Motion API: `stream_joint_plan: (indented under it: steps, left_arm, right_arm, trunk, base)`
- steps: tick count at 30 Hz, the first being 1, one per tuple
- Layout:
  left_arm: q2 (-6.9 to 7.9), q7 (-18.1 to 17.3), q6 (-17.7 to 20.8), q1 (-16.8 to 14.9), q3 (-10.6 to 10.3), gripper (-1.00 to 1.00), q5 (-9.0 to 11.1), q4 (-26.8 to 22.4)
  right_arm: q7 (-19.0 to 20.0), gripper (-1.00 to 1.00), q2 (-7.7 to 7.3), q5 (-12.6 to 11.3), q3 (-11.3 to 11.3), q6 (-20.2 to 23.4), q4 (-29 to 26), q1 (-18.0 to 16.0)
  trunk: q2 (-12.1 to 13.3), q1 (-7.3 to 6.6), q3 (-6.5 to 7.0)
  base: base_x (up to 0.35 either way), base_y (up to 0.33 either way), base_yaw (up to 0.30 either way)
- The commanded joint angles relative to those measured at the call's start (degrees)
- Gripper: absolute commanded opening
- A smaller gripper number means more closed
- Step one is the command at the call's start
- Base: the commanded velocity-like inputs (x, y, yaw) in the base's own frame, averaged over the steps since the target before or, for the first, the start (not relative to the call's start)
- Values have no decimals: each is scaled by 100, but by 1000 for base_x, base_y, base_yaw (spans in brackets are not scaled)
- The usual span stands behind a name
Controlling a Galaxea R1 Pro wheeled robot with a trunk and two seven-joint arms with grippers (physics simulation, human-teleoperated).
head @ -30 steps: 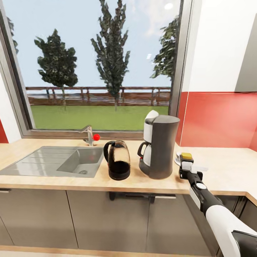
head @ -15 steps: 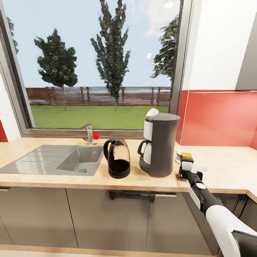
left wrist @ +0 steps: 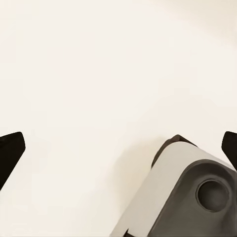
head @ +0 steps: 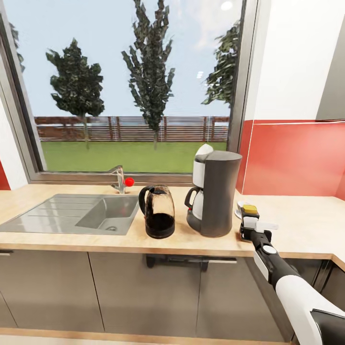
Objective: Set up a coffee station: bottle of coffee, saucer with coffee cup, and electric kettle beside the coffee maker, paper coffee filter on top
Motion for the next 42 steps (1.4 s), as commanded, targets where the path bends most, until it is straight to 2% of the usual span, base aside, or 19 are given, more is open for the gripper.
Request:
stream_joint_plan:
  steps: [1, 5, 16, 17, 42]
  left_arm:
    - [-3, -39, -5, 0, -12, 100, 59, -5]
    - [-11, -37, 7, 0, -19, 100, 57, -5]
    - [-16, -39, 4, 4, -13, 100, 55, -5]
    - [-16, -39, 6, 1, -14, 100, 56, -5]
    - [-16, -36, 31, -1, -21, 100, 52, -11]
  right_arm:
    - [-10, -100, 4, 34, -20, -20, 12, -3]
    - [-10, -100, 4, 34, -20, -20, 12, -3]
    - [-10, -100, 4, 34, -15, -20, 12, -3]
    - [-10, 100, 4, 34, -15, -20, 12, -3]
    - [-2, 100, 4, 34, -11, -20, 20, -3]
  trunk:
    - [-3, 0, -6]
    - [-164, 88, -78]
    - [-164, 88, -78]
    - [-164, 88, -78]
    - [-164, 88, -78]
  base:
    - [0, 0, 0]
    - [0, 0, 0]
    - [0, 0, 0]
    - [0, 0, 0]
    - [0, 0, 0]
